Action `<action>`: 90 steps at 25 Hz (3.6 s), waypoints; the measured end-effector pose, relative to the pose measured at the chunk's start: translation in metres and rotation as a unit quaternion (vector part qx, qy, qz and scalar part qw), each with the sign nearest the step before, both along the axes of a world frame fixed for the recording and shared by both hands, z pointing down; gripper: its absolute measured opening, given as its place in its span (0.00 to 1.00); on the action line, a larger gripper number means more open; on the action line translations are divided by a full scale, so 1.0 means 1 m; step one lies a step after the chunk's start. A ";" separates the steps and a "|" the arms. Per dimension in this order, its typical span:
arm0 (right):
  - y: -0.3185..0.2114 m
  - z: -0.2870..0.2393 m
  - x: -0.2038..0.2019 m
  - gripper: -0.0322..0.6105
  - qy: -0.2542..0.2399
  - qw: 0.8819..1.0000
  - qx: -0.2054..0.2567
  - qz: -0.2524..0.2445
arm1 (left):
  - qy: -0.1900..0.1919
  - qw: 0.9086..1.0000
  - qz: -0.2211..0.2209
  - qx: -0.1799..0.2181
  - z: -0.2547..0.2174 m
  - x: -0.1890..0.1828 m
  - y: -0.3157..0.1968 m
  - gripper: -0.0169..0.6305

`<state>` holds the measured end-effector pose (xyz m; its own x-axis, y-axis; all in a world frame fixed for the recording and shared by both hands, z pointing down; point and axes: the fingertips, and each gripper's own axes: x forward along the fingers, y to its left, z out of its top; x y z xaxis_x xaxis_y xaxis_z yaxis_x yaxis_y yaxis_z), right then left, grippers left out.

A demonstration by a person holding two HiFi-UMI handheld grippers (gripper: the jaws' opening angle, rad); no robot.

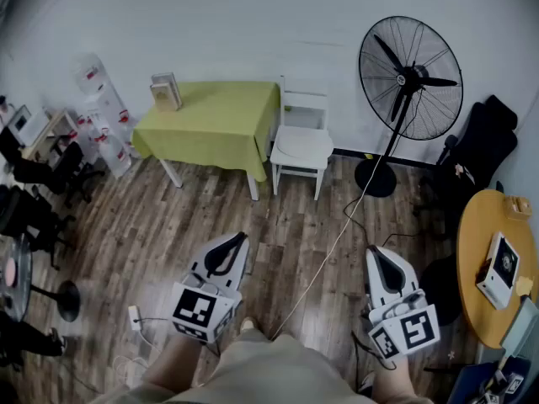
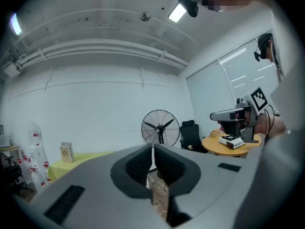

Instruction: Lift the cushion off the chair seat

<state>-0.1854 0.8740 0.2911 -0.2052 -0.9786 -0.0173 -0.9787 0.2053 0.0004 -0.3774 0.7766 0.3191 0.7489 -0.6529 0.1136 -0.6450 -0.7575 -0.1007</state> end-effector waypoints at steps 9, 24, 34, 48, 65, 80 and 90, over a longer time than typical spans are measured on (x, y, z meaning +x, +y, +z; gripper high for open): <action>0.006 0.000 0.006 0.07 -0.010 1.000 0.002 0.000 | -0.002 1.000 0.002 0.012 -0.003 0.006 0.005 0.08; 0.017 0.003 0.026 0.13 -0.029 0.999 0.022 0.037 | -0.007 1.000 0.008 0.015 0.002 0.014 0.009 0.08; -0.018 0.007 0.043 0.38 -0.025 0.998 0.015 0.058 | 0.003 1.000 0.016 0.014 0.006 0.027 -0.032 0.08; -0.115 0.013 0.068 0.38 -0.043 0.997 -0.005 0.068 | 0.001 0.999 0.039 0.001 0.014 0.058 -0.139 0.08; -0.348 0.016 0.084 0.39 -0.039 0.995 -0.046 0.081 | 0.004 0.998 0.067 -0.016 0.012 0.086 -0.366 0.08; -0.448 0.033 0.101 0.40 -0.023 0.992 -0.069 0.101 | 0.011 0.997 0.066 -0.026 0.029 0.095 -0.473 0.08; -0.501 0.067 0.140 0.40 -0.041 0.990 -0.087 0.102 | 0.004 0.998 0.054 -0.035 0.058 0.116 -0.516 0.08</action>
